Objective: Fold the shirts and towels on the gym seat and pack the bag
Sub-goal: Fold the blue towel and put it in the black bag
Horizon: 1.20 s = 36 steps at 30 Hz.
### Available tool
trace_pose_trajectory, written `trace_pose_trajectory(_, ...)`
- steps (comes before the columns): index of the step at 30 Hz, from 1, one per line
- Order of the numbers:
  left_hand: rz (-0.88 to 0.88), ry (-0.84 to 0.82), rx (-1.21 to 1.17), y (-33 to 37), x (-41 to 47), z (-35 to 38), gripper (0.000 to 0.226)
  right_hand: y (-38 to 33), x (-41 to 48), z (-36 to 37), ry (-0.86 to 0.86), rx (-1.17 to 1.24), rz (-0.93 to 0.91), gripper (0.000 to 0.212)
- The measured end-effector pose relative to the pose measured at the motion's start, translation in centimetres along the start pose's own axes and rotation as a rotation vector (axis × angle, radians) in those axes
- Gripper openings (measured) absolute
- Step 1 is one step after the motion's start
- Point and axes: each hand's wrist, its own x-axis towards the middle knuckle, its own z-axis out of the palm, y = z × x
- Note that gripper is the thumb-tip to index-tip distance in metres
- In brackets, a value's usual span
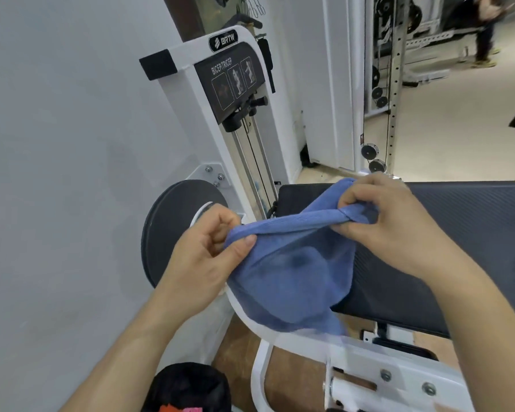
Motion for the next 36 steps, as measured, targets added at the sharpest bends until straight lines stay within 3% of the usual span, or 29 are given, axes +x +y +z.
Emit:
trace_pose_trajectory(2,0.052,-0.017,0.127,-0.5,-0.5,-1.7,0.030,-1.2,-1.0,-0.7,-0.061,0.169,0.085,0.016)
trace_pose_trajectory(4,0.017,-0.115,0.194,-0.9,-1.2,-3.6,0.026,-2.4,-2.3,-1.7,-0.257,0.489,0.115,0.005)
trace_pose_trajectory(7,-0.123,-0.489,0.068,-2.3,-2.2,-6.5,0.019,-3.4,-4.0,-1.8,-0.404,0.756,0.088,0.027)
trace_pose_trajectory(10,-0.261,-0.824,-0.034,-4.7,-2.4,-8.2,0.037,-3.8,-5.2,-1.2,-0.293,0.868,0.247,0.025)
trace_pose_trajectory(12,-0.319,-0.941,-0.038,-6.2,-2.7,-8.6,0.049,-3.7,-6.3,-1.4,-0.181,0.863,0.310,0.030)
trace_pose_trajectory(16,-0.306,-1.165,-0.126,-9.0,-3.6,-9.3,0.051,-1.0,-8.8,-4.0,0.035,0.753,0.491,0.049)
trace_pose_trajectory(18,-0.325,-1.096,-0.112,-9.8,-3.5,-8.9,0.050,0.7,-9.7,-5.7,0.064,0.728,0.549,0.052)
trace_pose_trajectory(20,-0.313,-0.862,-0.011,-10.3,-2.6,-7.5,0.042,2.1,-9.9,-7.1,0.086,0.774,0.616,0.042)
trace_pose_trajectory(23,-0.292,-0.583,-0.043,-10.1,-0.3,-2.6,0.022,4.8,-10.1,-8.0,0.139,0.800,0.760,0.023)
trace_pose_trajectory(26,-0.252,-0.581,0.107,-11.5,2.5,2.9,0.014,9.8,-10.4,-8.4,0.128,0.470,0.806,0.030)
trace_pose_trajectory(29,-0.168,-0.634,0.309,-13.4,5.2,7.7,0.024,15.3,-10.5,-9.0,0.089,0.119,0.775,0.039)
trace_pose_trajectory(32,-0.154,-0.522,0.348,-13.9,8.1,11.6,0.018,20.1,-10.0,-9.6,0.107,-0.093,0.786,0.041)
trace_pose_trajectory(36,-0.090,-0.344,0.376,-13.9,12.1,15.8,0.015,23.2,-8.1,-9.8,0.351,0.203,0.862,0.024)
